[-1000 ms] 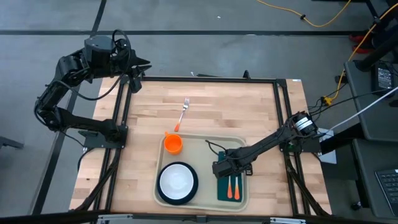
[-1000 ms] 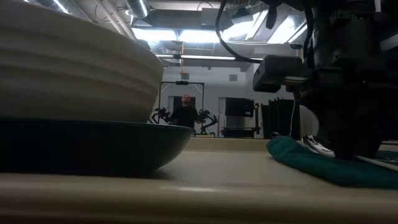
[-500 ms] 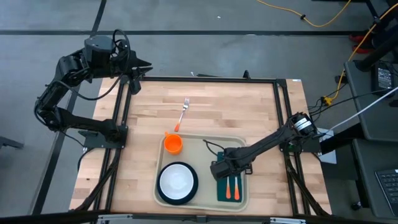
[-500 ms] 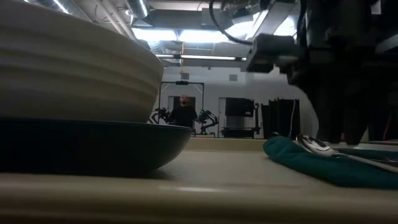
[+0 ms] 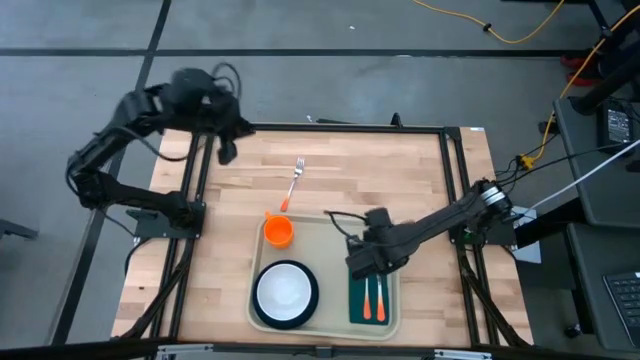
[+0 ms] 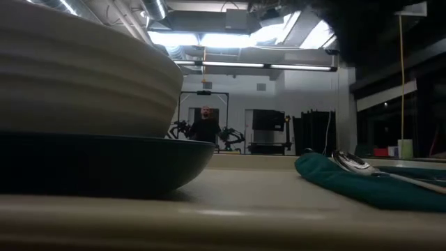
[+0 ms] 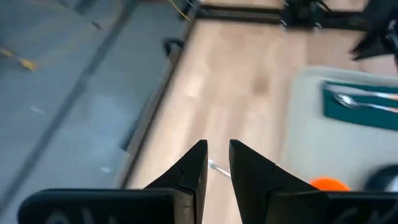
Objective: Set up tray
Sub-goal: Put the fork on the napkin to the left of the spoon
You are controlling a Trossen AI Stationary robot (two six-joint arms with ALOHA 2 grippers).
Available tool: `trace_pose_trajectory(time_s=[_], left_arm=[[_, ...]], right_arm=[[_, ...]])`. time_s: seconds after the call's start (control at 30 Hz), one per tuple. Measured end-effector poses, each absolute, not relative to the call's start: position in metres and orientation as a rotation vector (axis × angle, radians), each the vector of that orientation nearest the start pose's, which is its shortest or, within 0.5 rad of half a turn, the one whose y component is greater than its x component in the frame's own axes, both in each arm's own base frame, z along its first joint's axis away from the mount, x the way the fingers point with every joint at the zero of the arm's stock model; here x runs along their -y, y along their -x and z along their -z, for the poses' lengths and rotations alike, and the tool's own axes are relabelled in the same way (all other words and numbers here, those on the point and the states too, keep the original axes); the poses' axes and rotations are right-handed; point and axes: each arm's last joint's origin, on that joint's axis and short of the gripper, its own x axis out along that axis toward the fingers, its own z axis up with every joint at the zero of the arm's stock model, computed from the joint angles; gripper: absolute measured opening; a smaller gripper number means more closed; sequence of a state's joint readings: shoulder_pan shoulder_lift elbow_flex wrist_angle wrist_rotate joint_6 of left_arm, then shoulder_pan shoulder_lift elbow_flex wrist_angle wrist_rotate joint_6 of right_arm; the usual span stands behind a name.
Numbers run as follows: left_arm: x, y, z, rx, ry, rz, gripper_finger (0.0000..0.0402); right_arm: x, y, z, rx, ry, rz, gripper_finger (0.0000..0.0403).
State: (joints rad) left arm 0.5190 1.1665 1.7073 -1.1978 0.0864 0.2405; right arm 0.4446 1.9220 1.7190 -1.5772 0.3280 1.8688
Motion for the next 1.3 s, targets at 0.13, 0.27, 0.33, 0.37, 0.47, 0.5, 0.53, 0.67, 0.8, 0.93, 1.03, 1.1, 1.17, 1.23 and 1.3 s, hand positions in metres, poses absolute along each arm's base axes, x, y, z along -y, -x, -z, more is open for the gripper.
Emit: trace_pose_trajectory(time_s=[0.13, 0.27, 0.33, 0.37, 0.47, 0.5, 0.53, 0.67, 0.8, 0.93, 1.03, 1.1, 1.17, 1.23, 1.3], left_arm=[[-0.093, -0.171, -0.425, -0.720, 0.091, -0.299, 0.0061], [-0.104, -0.191, -0.384, -0.724, 0.197, -0.325, 0.0061], [-0.107, -0.199, -0.368, -0.707, 0.224, -0.334, 0.0061], [-0.107, -0.204, -0.363, -0.686, 0.221, -0.333, 0.0061], [-0.105, -0.219, -0.351, -0.642, 0.238, -0.316, 0.0061], [-0.104, -0.225, -0.348, -0.631, 0.251, -0.308, 0.0061], [-0.102, -0.231, -0.344, -0.627, 0.265, -0.298, 0.0061], [-0.097, -0.257, -0.320, -0.715, 0.340, -0.279, 0.0064], [-0.095, -0.281, -0.291, -0.822, 0.386, -0.303, 0.0079], [-0.098, -0.298, -0.260, -0.946, 0.375, -0.395, 0.0105], [-0.103, -0.306, -0.237, -1.029, 0.380, -0.481, 0.0126], [-0.107, -0.308, -0.222, -1.094, 0.389, -0.543, 0.0139], [-0.113, -0.308, -0.210, -1.145, 0.406, -0.594, 0.0150], [-0.119, -0.309, -0.200, -1.174, 0.430, -0.627, 0.0160], [-0.125, -0.310, -0.191, -1.192, 0.453, -0.642, 0.0167]], right_arm=[[-0.120, -0.311, -0.298, -0.828, -0.584, 1.146, 0.0080], [-0.090, -0.297, -0.324, -0.842, -0.432, 1.113, 0.0080], [-0.074, -0.286, -0.344, -0.837, -0.362, 1.057, 0.0080], [-0.066, -0.280, -0.353, -0.836, -0.324, 1.032, 0.0080], [-0.045, -0.256, -0.382, -0.799, -0.225, 0.983, 0.0080], [-0.037, -0.245, -0.392, -0.782, -0.192, 0.971, 0.0080], [-0.030, -0.234, -0.402, -0.760, -0.168, 0.962, 0.0080], [-0.006, -0.188, -0.437, -0.654, -0.133, 0.913, 0.0080], [0.004, -0.147, -0.457, -0.511, -0.104, 0.790, 0.0080], [0.009, -0.121, -0.451, -0.356, -0.089, 0.606, 0.0080], [0.012, -0.110, -0.429, -0.298, -0.067, 0.544, 0.0080], [0.013, -0.105, -0.412, -0.284, -0.071, 0.513, 0.0080], [0.014, -0.104, -0.398, -0.269, -0.085, 0.485, 0.0080], [0.014, -0.104, -0.389, -0.256, -0.091, 0.446, 0.0080], [0.013, -0.105, -0.383, -0.262, -0.092, 0.412, 0.0080]])
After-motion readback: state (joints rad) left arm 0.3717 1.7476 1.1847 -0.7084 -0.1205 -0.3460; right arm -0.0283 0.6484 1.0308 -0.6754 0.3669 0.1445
